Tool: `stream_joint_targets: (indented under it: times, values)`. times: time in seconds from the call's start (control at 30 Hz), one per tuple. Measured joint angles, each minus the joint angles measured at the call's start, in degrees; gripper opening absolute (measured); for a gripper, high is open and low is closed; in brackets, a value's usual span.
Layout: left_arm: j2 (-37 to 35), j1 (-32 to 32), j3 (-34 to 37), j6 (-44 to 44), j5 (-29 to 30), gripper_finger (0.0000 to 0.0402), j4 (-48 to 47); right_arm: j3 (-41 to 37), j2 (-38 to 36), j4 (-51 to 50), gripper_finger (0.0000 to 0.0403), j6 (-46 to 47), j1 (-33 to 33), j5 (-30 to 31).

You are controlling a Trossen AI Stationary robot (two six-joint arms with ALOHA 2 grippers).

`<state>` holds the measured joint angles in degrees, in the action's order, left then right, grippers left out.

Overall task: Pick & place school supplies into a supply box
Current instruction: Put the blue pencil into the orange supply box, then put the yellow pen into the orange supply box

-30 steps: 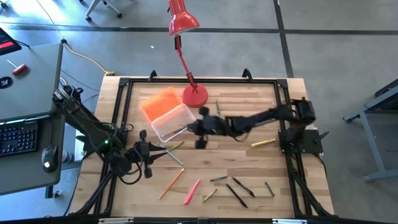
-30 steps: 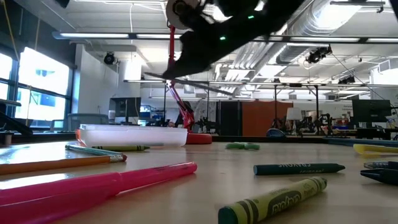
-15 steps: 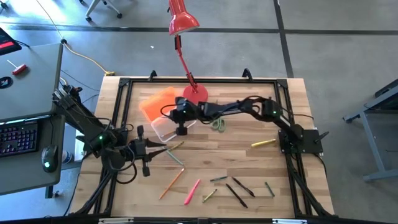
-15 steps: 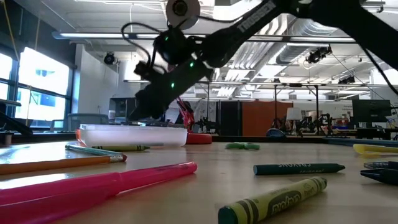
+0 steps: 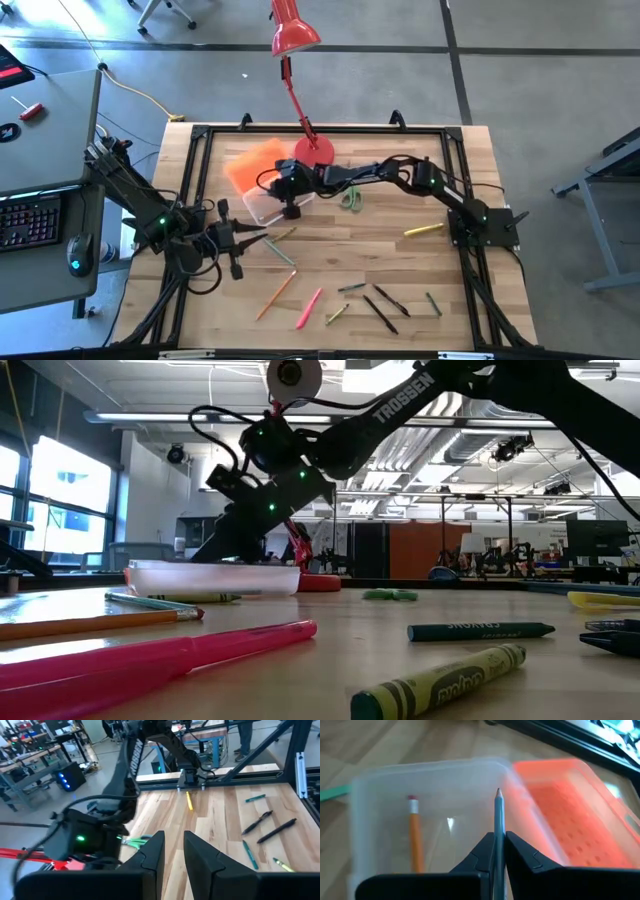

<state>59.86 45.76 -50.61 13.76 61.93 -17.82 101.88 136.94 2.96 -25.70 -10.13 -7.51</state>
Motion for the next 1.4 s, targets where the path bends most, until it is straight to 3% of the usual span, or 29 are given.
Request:
stream_joint_targets:
  times: [0.23, 0.47, 0.67, 0.93, 1.13, 1.4]
  values:
    - [0.0, 0.0, 0.0, 0.0, 0.6, 0.0101, 0.0, 0.0, 0.0, 2.1, 0.0028, -3.9, 2.2, 2.8]
    - [0.0, 0.0, 0.0, 0.0, 0.7, 0.0101, 0.0, 0.0, -0.8, -0.5, 0.0057, -5.7, 3.4, 19.2]
    - [0.0, 0.0, 0.0, 0.0, 0.8, 0.0101, -0.3, 0.0, -7.0, -15.6, 0.0075, -5.9, 6.9, 26.7]
    - [0.0, 0.0, 0.0, 0.0, 1.8, 0.0101, -0.4, -1.3, -19.0, -42.9, 0.0076, 5.8, 10.3, 27.1]
    - [0.0, 0.0, 0.0, 0.0, 3.0, 0.0101, -0.7, -16.2, -34.4, -51.8, 0.0076, 18.0, 12.8, 29.9]
    - [0.0, 0.0, 0.0, 0.0, 4.4, 0.0101, -1.7, -48.0, -62.7, -47.8, 0.0080, 36.8, 22.6, 30.8]
